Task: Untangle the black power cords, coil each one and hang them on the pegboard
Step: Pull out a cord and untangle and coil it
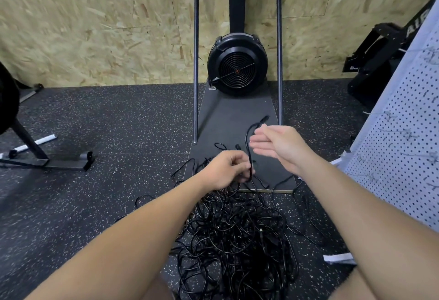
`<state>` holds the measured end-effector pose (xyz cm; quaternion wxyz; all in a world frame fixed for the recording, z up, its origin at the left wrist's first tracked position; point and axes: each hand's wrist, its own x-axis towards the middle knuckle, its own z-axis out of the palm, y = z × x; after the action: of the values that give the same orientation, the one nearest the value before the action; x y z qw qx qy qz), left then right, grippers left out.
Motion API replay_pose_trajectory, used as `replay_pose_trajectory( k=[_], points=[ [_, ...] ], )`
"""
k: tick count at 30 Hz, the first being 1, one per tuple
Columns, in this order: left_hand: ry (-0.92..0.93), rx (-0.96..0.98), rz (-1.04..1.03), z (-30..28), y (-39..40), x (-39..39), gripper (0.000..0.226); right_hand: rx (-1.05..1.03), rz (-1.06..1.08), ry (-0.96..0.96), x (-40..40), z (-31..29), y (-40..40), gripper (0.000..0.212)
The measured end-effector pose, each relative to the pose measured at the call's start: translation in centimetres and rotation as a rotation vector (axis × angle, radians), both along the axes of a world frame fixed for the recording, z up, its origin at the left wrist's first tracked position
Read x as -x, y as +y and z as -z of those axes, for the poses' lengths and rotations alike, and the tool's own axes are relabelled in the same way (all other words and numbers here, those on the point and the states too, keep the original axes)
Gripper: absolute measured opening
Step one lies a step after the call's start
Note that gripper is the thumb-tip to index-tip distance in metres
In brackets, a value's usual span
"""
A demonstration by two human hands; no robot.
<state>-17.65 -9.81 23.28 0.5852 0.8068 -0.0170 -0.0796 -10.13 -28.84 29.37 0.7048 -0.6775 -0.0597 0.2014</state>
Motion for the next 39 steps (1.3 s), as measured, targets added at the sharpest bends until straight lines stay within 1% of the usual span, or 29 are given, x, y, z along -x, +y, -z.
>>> replay_pose_trajectory(
  k=[2,3,4,5,6,7,9,10,12,15,17,18,19,22,23,24,25,26,28,32,34,36,37,39],
  points=[
    [0.007,0.197,-0.149,-1.1,-0.2,-0.4,0.013,0.230,-0.104,-0.035,-0.1,1.0,-0.1,0.022],
    [0.013,0.290,-0.215,-1.7,-0.2,-0.5,0.014,0.319,-0.186,-0.059,0.0,1.5,-0.2,0.029],
    [0.022,0.375,-0.263,-2.2,-0.1,-0.6,0.017,0.367,-0.283,-0.079,0.4,1.9,-0.3,0.042],
    [0.034,0.440,-0.290,-2.6,0.0,-0.7,0.019,0.386,-0.371,-0.095,0.9,2.5,-0.2,0.050],
    [0.044,0.483,-0.300,-2.9,0.2,-0.8,0.020,0.397,-0.431,-0.113,1.3,3.0,0.0,0.049],
    [0.053,0.507,-0.302,-3.2,0.3,-0.8,0.021,0.398,-0.467,-0.142,1.7,3.7,0.2,0.041],
    [0.065,0.519,-0.300,-3.3,0.7,-0.9,0.021,0.426,-0.449,-0.202,2.0,4.2,0.9,0.020],
    [0.062,0.520,-0.295,-3.3,0.9,-0.9,0.020,0.457,-0.407,-0.222,2.0,3.9,1.3,0.015],
    [0.041,0.515,-0.293,-3.4,1.3,-0.8,0.017,0.510,-0.315,-0.262,2.0,2.9,1.8,0.022],
    [-0.006,0.505,-0.308,-3.5,2.1,-0.7,0.013,0.506,-0.231,-0.369,2.1,0.8,1.8,0.026],
    [-0.045,0.418,-0.287,-3.4,3.0,-0.7,0.011,0.456,-0.164,-0.400,2.0,0.1,1.5,0.025],
    [-0.055,0.317,-0.264,-3.1,3.5,-0.8,0.010,0.402,-0.129,-0.383,1.8,-0.2,1.4,0.024],
    [-0.057,0.169,-0.238,-2.7,4.0,-0.7,0.015,0.341,-0.096,-0.360,1.7,-0.4,1.3,0.025],
    [-0.042,-0.367,-0.195,-0.7,4.8,-0.6,0.050,0.150,-0.019,-0.295,1.0,-1.7,1.2,0.026],
    [-0.039,-0.475,-0.205,-0.2,4.9,-0.5,0.056,0.082,-0.004,-0.271,0.8,-2.1,1.0,0.026],
    [-0.043,-0.536,-0.217,0.3,4.9,-0.6,0.057,0.012,0.001,-0.244,0.7,-2.6,0.8,0.025],
    [-0.048,-0.569,-0.222,0.6,5.0,-0.6,0.053,-0.053,-0.003,-0.216,0.6,-2.9,0.5,0.024],
    [-0.058,-0.583,-0.224,0.8,5.1,-0.7,0.042,-0.113,-0.011,-0.188,0.5,-3.2,0.2,0.022],
    [-0.053,-0.576,-0.206,0.9,5.3,-0.7,0.012,-0.200,-0.021,-0.148,0.3,-3.5,-0.6,0.020],
    [-0.058,-0.447,-0.115,0.2,4.7,-0.5,0.013,-0.295,0.004,-0.086,-0.4,-3.1,-1.8,0.017],
    [-0.043,-0.393,-0.018,0.0,3.8,-0.2,0.024,-0.340,0.012,-0.061,-0.8,-3.0,-2.3,0.016],
    [-0.021,-0.398,0.091,-0.2,2.9,0.2,0.036,-0.386,0.023,-0.037,-1.0,-3.0,-2.7,0.015],
    [-0.016,-0.417,0.121,-0.2,2.5,0.3,0.038,-0.405,0.032,-0.029,-1.1,-3.0,-2.8,0.015],
    [-0.030,-0.425,0.127,0.1,2.2,0.3,0.032,-0.436,0.053,-0.017,-1.2,-2.9,-3.0,0.016]
  ],
)
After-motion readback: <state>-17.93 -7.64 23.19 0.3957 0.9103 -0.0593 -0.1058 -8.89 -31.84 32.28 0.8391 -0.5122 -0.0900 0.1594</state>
